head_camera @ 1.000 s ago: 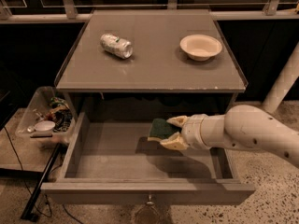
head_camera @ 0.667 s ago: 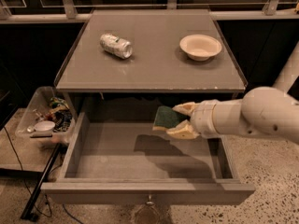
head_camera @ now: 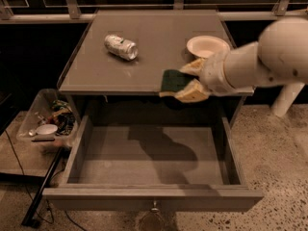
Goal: Pick sponge from top drawer and place on counter
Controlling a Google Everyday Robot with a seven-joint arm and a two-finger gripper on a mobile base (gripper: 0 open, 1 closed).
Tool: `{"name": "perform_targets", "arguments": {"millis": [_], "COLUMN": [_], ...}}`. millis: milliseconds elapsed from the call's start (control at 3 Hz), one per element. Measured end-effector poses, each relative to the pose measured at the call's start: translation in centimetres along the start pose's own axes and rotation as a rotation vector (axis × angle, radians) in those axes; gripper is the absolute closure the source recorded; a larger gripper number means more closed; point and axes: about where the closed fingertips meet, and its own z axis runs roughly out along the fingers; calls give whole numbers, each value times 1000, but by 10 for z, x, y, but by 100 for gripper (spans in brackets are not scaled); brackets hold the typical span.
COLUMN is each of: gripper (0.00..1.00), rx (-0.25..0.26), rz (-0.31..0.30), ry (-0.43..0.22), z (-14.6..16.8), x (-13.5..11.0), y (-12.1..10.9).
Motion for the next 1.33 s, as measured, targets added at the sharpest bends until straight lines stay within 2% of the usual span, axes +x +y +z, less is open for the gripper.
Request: {"name": "perform_targets", "arguments": {"millis": [333,667,1000,1333], "gripper": [100,100,100,100], "rx": [-6,-6,10,-7], "rz": [-73,-72,-90,-110], "ry": [34,35,25,-7], "z": [24,23,35,60], "x": [-46,-45,-49,-54], "y": [-38,-38,-55,-80]}}
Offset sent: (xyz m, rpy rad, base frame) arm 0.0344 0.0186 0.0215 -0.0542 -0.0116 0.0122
